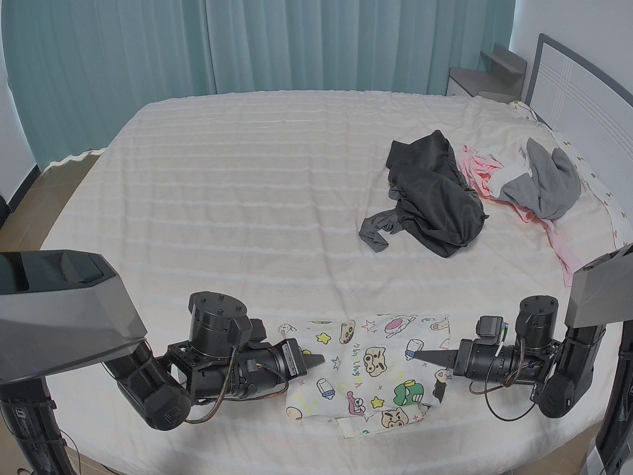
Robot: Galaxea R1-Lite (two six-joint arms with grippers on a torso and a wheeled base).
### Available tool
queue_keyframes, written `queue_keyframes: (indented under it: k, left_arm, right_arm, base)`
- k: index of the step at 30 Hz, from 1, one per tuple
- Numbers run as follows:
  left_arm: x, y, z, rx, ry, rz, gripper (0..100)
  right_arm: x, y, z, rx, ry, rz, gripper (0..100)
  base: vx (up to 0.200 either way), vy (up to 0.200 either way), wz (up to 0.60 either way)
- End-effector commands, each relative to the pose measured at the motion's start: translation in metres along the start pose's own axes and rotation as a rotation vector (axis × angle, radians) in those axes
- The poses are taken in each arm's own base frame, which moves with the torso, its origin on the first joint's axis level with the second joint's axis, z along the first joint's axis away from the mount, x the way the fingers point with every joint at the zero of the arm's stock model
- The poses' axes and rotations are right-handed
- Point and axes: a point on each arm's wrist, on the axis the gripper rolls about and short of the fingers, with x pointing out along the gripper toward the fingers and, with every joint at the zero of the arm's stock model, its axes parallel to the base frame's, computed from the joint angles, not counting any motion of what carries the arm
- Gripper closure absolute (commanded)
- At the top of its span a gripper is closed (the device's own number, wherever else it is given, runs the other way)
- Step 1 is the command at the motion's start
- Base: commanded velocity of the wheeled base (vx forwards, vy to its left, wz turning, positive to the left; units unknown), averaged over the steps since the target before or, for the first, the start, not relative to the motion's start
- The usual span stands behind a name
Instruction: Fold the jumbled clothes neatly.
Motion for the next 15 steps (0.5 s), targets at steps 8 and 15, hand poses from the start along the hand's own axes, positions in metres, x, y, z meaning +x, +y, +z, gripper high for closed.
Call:
queue_keyframes:
  k: [8,15]
  left_arm:
    - [0.008,0.016,-0.005,-0.018,0.025,0.050,100]
    - [0.008,0.024,-0.004,-0.025,0.034,0.086,100]
  right_arm:
    - [0.007,-0.014,-0.010,0.018,0.042,-0.033,100]
    - [0.009,-0.023,-0.017,-0.013,0.070,-0.057,100]
  base:
    - [0.000,0.000,0.00]
    - [0.000,0.000,0.00]
